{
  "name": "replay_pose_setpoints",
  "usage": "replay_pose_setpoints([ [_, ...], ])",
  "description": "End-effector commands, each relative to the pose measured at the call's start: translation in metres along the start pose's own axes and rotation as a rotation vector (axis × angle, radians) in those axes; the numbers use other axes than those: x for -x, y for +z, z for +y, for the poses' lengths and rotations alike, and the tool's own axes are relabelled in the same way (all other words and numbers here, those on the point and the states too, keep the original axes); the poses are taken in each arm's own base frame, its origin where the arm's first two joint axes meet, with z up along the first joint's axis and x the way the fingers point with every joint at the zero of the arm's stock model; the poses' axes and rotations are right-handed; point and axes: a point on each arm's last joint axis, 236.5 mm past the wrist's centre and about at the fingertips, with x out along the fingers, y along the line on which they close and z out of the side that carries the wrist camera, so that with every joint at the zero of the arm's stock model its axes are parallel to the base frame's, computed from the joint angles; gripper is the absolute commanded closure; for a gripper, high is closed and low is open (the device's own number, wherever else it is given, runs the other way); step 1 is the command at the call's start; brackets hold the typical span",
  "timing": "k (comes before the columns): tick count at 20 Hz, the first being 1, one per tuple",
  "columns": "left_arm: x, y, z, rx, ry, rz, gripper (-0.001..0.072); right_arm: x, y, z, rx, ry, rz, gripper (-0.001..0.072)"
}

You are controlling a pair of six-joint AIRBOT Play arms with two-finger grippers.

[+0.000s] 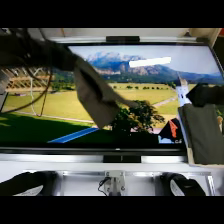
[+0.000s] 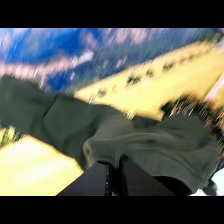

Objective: Fold the shirts.

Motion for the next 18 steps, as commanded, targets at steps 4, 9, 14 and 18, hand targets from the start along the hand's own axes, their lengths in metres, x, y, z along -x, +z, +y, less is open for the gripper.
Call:
replay_pose_setpoints([
  [4, -0.058, -0.127, 0.012, -0.019, 0.121, 0.393, 0.0663, -0.142, -0.104, 0.035, -0.181, 0.228, 0.284, 0.0122],
  [9, -0.077, -0.169, 0.014, -0.018, 0.134, 0.498, 0.0663, -0.222, -0.154, 0.081, -0.457, 0.458, 0.453, 0.0122],
  [14, -0.075, -0.168, 0.014, -0.016, 0.134, 0.493, 0.0663, -0.273, -0.161, 0.097, -0.594, 0.473, 0.501, 0.0122],
  [18, -0.074, -0.168, 0.014, 0.008, 0.140, 0.490, 0.0663, -0.295, -0.155, 0.141, -0.604, 0.494, 0.433, 0.0122],
])
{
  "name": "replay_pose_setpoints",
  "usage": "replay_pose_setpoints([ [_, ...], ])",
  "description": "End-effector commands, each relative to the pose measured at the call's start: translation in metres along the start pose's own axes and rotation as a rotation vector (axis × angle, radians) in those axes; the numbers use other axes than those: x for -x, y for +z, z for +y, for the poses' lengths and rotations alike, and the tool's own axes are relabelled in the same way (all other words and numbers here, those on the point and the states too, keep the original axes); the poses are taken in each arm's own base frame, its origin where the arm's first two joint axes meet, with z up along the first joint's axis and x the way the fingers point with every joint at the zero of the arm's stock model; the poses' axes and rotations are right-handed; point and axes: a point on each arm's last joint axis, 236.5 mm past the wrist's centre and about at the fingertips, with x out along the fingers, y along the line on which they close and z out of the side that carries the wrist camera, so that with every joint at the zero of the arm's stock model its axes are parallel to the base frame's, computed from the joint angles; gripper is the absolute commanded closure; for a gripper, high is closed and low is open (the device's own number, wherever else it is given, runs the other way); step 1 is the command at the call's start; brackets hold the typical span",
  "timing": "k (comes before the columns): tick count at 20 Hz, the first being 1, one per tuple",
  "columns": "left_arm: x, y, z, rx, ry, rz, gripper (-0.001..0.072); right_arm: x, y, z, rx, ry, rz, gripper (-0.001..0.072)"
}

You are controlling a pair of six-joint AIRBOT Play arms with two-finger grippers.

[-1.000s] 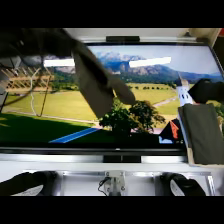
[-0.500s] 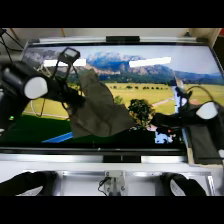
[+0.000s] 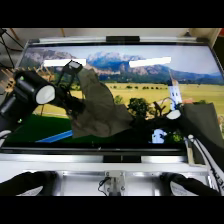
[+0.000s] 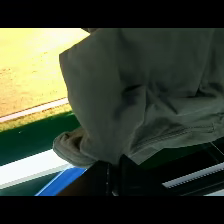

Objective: Fold the shirts.

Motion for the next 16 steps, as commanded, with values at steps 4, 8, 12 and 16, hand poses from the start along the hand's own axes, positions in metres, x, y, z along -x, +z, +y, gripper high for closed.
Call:
replay_pose_setpoints([
  [4, 0.007, 0.000, 0.002, 0.019, -0.001, -0.017, 0.0662, -0.034, 0.024, 0.023, -0.101, 0.028, -0.167, 0.0123],
  [8, 0.012, 0.000, 0.002, 0.021, -0.003, -0.028, 0.0662, -0.039, 0.018, 0.028, -0.089, 0.028, -0.160, 0.0122],
  [12, 0.012, 0.000, 0.002, 0.021, -0.003, -0.029, 0.0663, -0.043, 0.017, 0.025, -0.143, 0.028, -0.151, 0.0504],
  [16, 0.014, 0.000, 0.003, 0.020, -0.001, -0.036, 0.0662, -0.035, 0.024, 0.040, -0.051, 0.056, -0.171, 0.0651],
])
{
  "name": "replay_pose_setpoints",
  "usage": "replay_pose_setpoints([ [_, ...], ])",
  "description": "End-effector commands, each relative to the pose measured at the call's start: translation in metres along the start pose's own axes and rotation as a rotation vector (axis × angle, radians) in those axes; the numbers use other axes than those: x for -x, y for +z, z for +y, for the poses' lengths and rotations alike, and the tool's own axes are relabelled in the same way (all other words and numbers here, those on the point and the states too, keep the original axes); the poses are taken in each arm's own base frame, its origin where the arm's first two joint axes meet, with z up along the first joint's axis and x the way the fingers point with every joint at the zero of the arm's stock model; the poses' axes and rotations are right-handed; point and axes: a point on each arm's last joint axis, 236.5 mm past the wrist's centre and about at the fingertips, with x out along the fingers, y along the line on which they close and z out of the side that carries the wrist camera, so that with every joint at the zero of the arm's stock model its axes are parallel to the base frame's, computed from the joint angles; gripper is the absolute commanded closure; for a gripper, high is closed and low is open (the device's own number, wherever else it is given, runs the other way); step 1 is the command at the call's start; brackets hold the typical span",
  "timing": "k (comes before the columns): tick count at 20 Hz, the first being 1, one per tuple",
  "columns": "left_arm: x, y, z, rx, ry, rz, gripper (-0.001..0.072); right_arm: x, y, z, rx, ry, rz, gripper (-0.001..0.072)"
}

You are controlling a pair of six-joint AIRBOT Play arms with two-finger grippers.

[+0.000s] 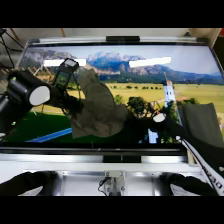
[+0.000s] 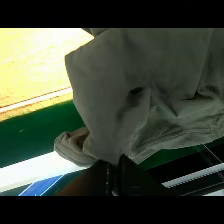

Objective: Fold the shirts.

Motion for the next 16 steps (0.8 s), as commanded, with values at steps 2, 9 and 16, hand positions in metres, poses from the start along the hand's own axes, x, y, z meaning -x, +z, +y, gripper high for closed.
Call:
replay_pose_setpoints([
  [2, 0.018, 0.011, 0.012, -0.015, 0.032, -0.060, 0.0663, 0.038, 0.028, 0.053, 0.191, 0.111, -0.100, 0.0651],
  [9, 0.262, 0.097, 0.061, 0.125, -0.004, -0.729, 0.0663, 0.420, 0.097, 0.251, 0.830, 0.307, -1.028, 0.0651],
  [16, 0.177, 0.083, 0.011, 0.084, -0.147, -0.512, 0.0662, 0.341, 0.057, 0.118, 0.741, -0.151, -0.469, 0.0202],
])
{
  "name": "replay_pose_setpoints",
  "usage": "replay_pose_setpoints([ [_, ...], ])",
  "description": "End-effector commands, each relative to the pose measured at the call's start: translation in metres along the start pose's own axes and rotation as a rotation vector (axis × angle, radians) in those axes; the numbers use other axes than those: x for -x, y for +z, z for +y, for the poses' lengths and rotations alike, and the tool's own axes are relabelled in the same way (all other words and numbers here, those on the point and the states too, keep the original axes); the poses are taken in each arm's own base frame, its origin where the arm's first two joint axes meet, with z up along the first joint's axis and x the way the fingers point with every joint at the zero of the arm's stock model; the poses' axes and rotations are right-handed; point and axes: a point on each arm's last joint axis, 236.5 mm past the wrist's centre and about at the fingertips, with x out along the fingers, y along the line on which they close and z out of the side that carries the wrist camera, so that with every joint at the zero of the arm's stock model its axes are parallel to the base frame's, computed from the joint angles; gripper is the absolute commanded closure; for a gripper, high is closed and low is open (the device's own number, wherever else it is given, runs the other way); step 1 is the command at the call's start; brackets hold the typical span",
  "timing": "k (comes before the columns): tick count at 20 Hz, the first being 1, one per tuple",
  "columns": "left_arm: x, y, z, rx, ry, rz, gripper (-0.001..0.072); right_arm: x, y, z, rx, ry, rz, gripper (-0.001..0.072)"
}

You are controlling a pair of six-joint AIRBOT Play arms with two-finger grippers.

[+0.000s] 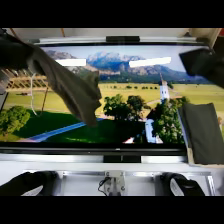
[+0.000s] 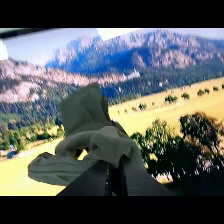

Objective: Fold the shirts.

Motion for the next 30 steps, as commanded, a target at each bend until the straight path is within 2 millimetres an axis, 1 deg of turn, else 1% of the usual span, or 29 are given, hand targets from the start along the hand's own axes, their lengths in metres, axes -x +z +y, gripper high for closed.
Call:
replay_pose_setpoints([
  [1, -0.049, -0.026, -0.054, 0.021, -0.182, 0.076, 0.0662, 0.006, -0.071, -0.027, -0.033, -0.089, 0.307, 0.0202],
  [3, -0.087, -0.029, -0.096, 0.052, -0.299, 0.053, 0.0662, -0.002, -0.077, -0.033, -0.059, -0.092, 0.340, 0.0202],
  [4, -0.105, -0.032, -0.113, 0.066, -0.341, 0.051, 0.0662, -0.007, -0.080, -0.037, -0.073, -0.095, 0.354, 0.0202],
  [5, -0.123, -0.039, -0.126, 0.065, -0.359, 0.067, 0.0662, -0.012, -0.084, -0.041, -0.087, -0.098, 0.374, 0.0202],
  [6, -0.137, -0.048, -0.132, 0.043, -0.356, 0.093, 0.0662, -0.019, -0.092, -0.045, -0.111, -0.097, 0.407, 0.0199],
  [7, -0.149, -0.055, -0.131, 0.016, -0.349, 0.114, 0.0662, -0.026, -0.106, -0.048, -0.141, -0.085, 0.454, 0.0136],
  [8, -0.155, -0.056, -0.124, -0.002, -0.327, 0.116, 0.0662, -0.035, -0.124, -0.048, -0.177, -0.064, 0.506, 0.0085],
  [9, -0.157, -0.053, -0.108, -0.015, -0.280, 0.106, 0.0662, -0.047, -0.147, -0.046, -0.208, -0.043, 0.566, 0.0085],
  [10, -0.155, -0.048, -0.090, -0.028, -0.228, 0.096, 0.0662, -0.061, -0.172, -0.039, -0.237, -0.016, 0.618, 0.0085],
  [12, -0.140, -0.043, -0.049, -0.025, -0.134, 0.104, 0.0662, -0.095, -0.225, -0.005, -0.265, 0.065, 0.702, 0.0085],
  [14, -0.123, -0.052, -0.022, 0.003, -0.087, 0.153, 0.0662, -0.134, -0.272, 0.038, -0.263, 0.134, 0.728, 0.0085],
  [15, -0.118, -0.060, -0.015, 0.009, -0.075, 0.187, 0.0662, -0.152, -0.289, 0.056, -0.255, 0.152, 0.733, 0.0085],
  [17, -0.113, -0.073, -0.012, 0.006, -0.067, 0.243, 0.0662, -0.181, -0.319, 0.092, -0.309, 0.192, 0.739, 0.0084],
  [18, -0.113, -0.075, -0.012, -0.010, -0.069, 0.253, 0.0662, -0.192, -0.332, 0.108, -0.331, 0.223, 0.741, 0.0084],
  [19, -0.114, -0.076, -0.012, -0.020, -0.070, 0.253, 0.0662, -0.196, -0.344, 0.123, -0.330, 0.258, 0.752, 0.0084],
  [21, -0.114, -0.075, -0.012, -0.022, -0.069, 0.253, 0.0662, -0.196, -0.360, 0.146, -0.302, 0.322, 0.772, 0.0084],
  [23, -0.114, -0.075, -0.012, -0.044, -0.072, 0.252, 0.0662, -0.192, -0.367, 0.156, -0.249, 0.354, 0.775, 0.0084],
  [25, -0.114, -0.076, -0.012, -0.044, -0.072, 0.252, 0.0662, -0.192, -0.368, 0.158, -0.222, 0.360, 0.770, 0.0084],
  [27, -0.114, -0.076, -0.012, -0.044, -0.072, 0.252, 0.0662, -0.196, -0.366, 0.154, -0.205, 0.348, 0.749, 0.0084],
  [30, -0.111, -0.074, -0.012, -0.044, -0.073, 0.247, 0.0662, -0.209, -0.356, 0.146, -0.206, 0.311, 0.680, 0.0084],
])
